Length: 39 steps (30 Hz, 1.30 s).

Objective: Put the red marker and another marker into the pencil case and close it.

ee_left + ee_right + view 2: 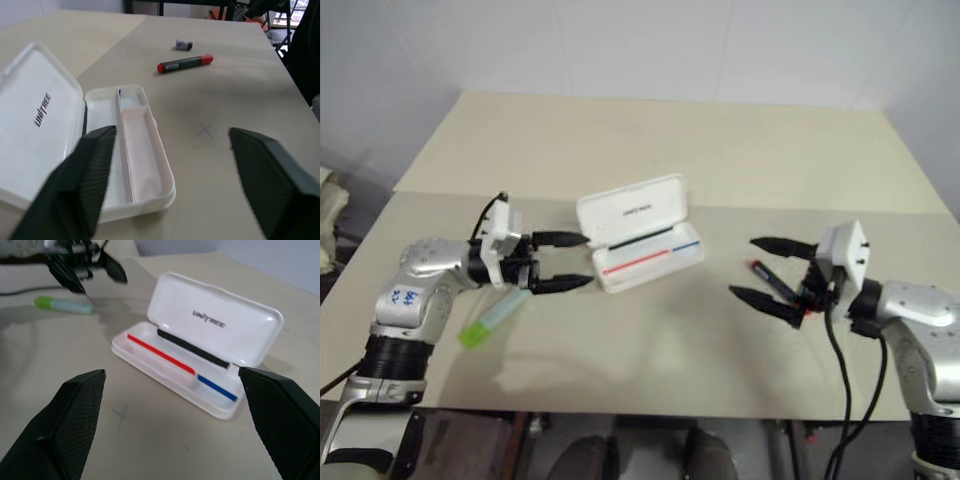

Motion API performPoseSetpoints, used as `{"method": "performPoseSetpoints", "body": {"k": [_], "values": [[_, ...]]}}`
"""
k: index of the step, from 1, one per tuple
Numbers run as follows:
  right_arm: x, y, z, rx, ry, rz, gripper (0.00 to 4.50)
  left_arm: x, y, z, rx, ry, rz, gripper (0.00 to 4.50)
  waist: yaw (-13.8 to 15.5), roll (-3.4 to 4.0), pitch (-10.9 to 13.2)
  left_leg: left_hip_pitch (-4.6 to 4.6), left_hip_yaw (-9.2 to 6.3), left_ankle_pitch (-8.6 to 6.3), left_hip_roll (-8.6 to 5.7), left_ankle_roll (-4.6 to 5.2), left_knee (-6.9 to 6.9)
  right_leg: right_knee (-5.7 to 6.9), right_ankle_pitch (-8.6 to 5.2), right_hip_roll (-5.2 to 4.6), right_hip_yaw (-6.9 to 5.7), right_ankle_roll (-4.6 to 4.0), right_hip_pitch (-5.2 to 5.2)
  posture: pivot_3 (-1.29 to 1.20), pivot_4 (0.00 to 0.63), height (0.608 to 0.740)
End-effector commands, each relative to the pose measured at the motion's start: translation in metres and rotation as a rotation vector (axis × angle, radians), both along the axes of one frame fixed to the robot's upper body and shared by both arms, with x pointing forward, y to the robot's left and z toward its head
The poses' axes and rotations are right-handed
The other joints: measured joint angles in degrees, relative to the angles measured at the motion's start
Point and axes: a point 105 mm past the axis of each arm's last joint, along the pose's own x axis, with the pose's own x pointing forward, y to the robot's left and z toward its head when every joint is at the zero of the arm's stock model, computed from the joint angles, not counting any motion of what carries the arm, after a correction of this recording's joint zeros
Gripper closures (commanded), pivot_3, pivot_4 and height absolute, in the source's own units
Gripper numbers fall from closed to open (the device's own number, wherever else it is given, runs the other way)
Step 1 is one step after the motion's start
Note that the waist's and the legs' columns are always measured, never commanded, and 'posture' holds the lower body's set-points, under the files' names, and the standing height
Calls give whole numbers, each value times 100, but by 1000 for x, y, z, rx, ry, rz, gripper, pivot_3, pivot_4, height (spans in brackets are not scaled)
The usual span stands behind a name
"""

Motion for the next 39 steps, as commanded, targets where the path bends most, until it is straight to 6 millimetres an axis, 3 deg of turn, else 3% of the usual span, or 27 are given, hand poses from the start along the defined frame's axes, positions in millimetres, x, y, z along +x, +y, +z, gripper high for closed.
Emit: {"method": "performPoseSetpoints", "body": {"k": [1,3,12,23,39], "values": [[-5,16,8,16,-51,31,0,-4,1,1,32,-10,18,1946,0,0,0,0,-1,0,1,0,-1,1,0,0,-1,0,0,0,150,740],[-7,21,8,22,-50,45,0,-4,-4,-4,56,-5,25,2661,18,0,0,-2,-1,0,0,0,-1,1,0,0,-1,0,-1,0,150,740],[-13,23,10,13,-55,75,0,3,-47,-15,113,-8,46,2661,30,-1,0,-3,-8,-1,-4,1,2,0,1,-1,-1,1,3,0,150,740],[-18,33,17,25,-92,86,0,26,-51,-25,229,-1,166,2661,30,-1,0,-1,-6,0,-4,2,2,1,1,-1,0,1,3,0,150,740],[-31,23,19,-33,-63,100,0,21,-67,-35,343,38,67,2661,35,-2,0,-4,-6,0,-5,2,5,-1,1,-1,1,2,3,0,150,740]]}}
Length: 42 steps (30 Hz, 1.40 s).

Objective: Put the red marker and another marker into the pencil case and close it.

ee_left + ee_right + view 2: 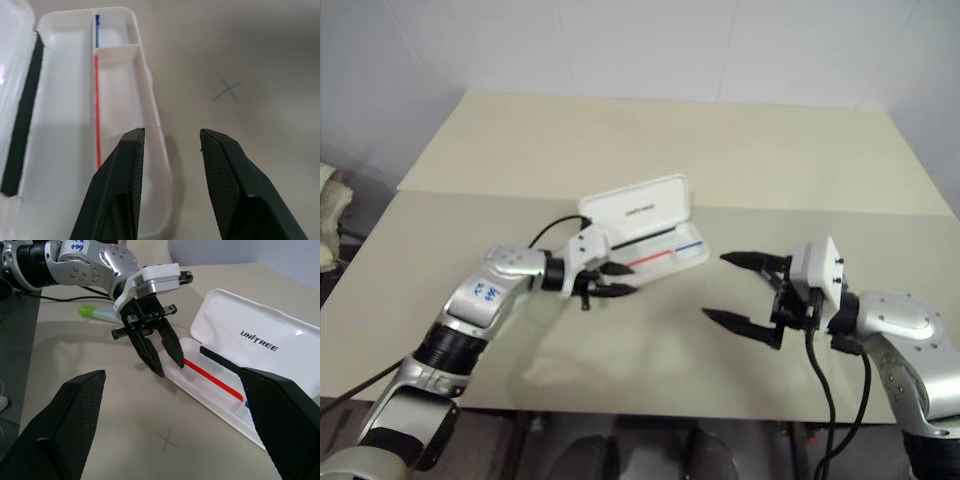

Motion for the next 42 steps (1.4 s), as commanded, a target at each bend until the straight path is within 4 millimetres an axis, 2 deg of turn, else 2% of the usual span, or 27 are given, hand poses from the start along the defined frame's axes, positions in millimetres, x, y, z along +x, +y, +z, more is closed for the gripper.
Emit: {"method": "performPoseSetpoints", "body": {"k": [1,11,20,23,27,28,34,39,42], "values": [[-5,-2,13,-3,-53,1,0,1,-1,5,48,-28,-16,2661,-7,0,0,0,0,0,0,0,0,0,0,0,0,0,0,0,150,740],[-6,-6,19,-19,-86,-14,0,23,6,-7,192,-49,80,2661,2,-1,0,0,1,1,0,2,1,1,0,0,0,0,1,0,150,740],[-3,-4,29,-31,-122,-8,0,21,-3,-10,257,-38,20,2661,-2,-3,-1,5,2,7,0,8,4,8,0,0,3,0,3,0,150,740],[-3,-3,32,-33,-130,-4,0,19,-3,-13,279,-39,2,3215,2,-3,-1,4,0,7,0,8,4,7,0,0,2,0,3,0,150,740],[-3,-2,35,-21,-136,1,0,16,-4,-15,279,-34,-9,4381,59,-5,-3,3,0,7,-1,8,5,7,0,-1,2,0,4,0,150,740],[-2,-2,37,-8,-137,-1,0,16,-5,-16,278,-33,-10,4475,77,-5,-3,3,0,7,-1,8,6,7,0,-1,2,0,5,0,150,740],[-1,-3,37,-13,-131,1,0,9,-6,-21,253,-24,-17,4475,95,-5,-4,5,0,9,0,10,6,9,0,-1,3,-1,4,0,150,740],[-1,-2,33,-19,-116,12,0,-4,-15,-6,133,-45,-103,4475,103,-5,-3,3,0,8,-1,11,4,8,0,-1,0,-1,3,0,150,740],[0,-1,32,-17,-111,20,0,-14,-4,-7,176,-90,-202,4475,109,-5,-3,-3,-1,6,-1,11,3,3,0,-1,-3,-1,0,0,150,740]]}}
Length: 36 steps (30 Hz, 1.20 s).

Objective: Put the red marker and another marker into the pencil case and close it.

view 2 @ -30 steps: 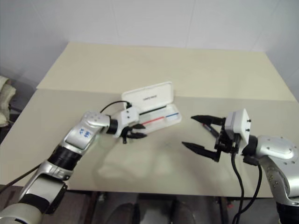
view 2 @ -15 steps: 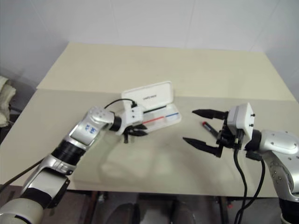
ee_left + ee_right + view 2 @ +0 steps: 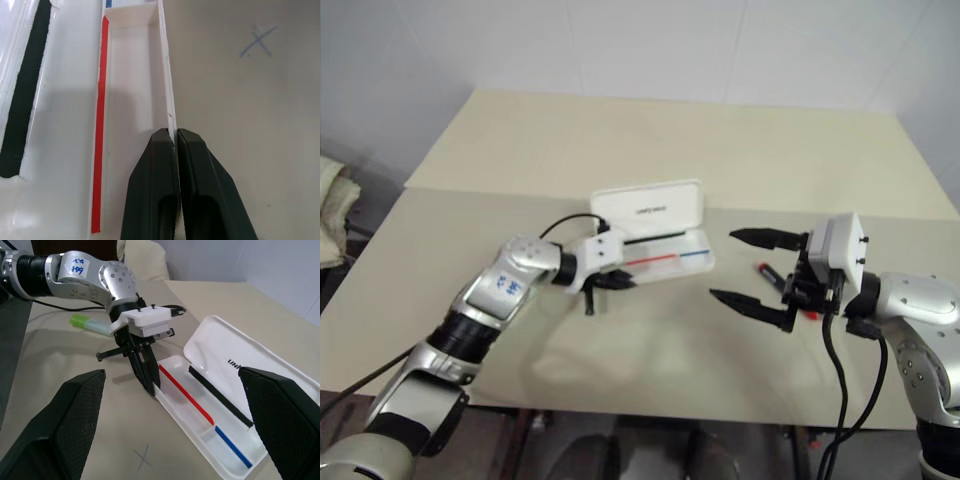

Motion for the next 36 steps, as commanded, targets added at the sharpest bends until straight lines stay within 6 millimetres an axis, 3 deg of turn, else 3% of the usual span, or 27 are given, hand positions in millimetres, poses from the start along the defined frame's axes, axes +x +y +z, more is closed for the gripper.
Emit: {"method": "performPoseSetpoints", "body": {"k": [1,7,21,27,36], "values": [[-2,2,7,-10,-31,18,0,-19,2,2,11,-16,-155,4475,-8,1,0,0,0,0,0,0,-1,-1,0,0,0,0,0,0,150,740],[0,3,7,-4,-30,28,0,-30,13,-3,49,-6,-231,4475,-3,1,0,1,3,-1,0,-1,0,-3,0,0,2,0,-1,0,150,740],[-4,4,7,3,-42,14,0,-37,-30,-8,58,-37,-372,4475,32,1,0,-2,2,-1,-2,0,2,-2,0,0,0,0,1,0,150,740],[-7,3,5,2,-38,1,0,-32,-25,-11,77,-25,-341,4475,20,1,0,-2,2,-1,-1,1,3,-2,0,-1,2,0,1,0,150,740],[-16,-17,-3,-42,25,-28,0,-37,-28,-11,65,26,-285,4475,8,1,0,1,2,0,-1,2,3,-1,0,0,4,0,2,0,150,740]]}}
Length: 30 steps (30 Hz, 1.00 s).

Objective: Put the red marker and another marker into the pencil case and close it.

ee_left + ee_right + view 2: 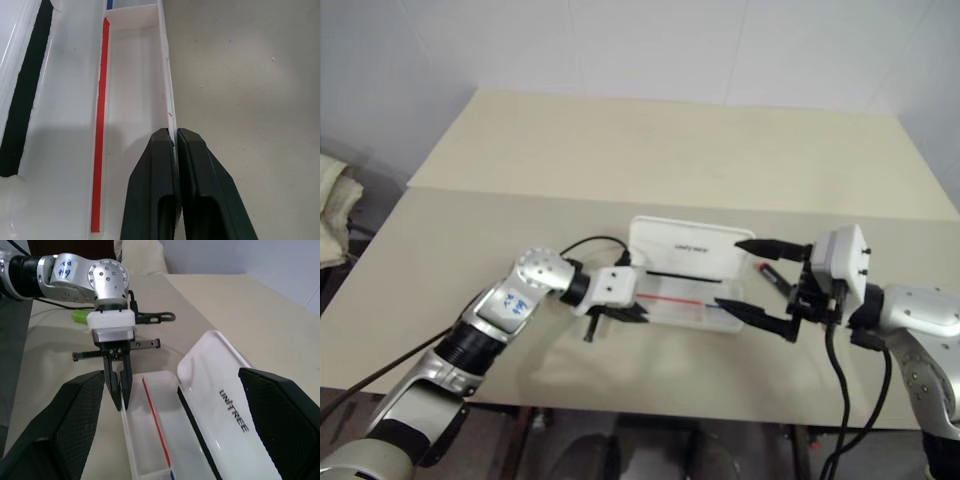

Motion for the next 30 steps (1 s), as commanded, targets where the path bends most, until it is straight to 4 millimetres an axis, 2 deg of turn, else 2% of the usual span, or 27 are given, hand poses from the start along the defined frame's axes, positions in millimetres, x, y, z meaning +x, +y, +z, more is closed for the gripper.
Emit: {"method": "performPoseSetpoints", "body": {"k": [1,21,24,30], "values": [[-8,-7,9,-23,-23,7,0,-6,-6,1,-7,21,2,4475,-3,0,0,0,0,0,0,0,0,0,0,0,0,0,0,0,150,740],[-6,-21,2,-33,8,-22,0,-18,-19,2,-28,80,30,4475,10,0,0,0,-1,0,0,0,0,0,0,0,0,0,1,0,150,740],[-6,-19,2,-30,6,-20,0,-19,-18,1,-23,90,31,3698,9,0,0,0,-2,0,0,0,0,0,0,0,0,0,1,0,150,740],[-6,-17,1,-26,7,-17,0,-20,-15,1,-23,81,24,1742,2,0,0,0,-2,0,0,0,1,-1,0,0,0,0,1,0,150,740]]}}
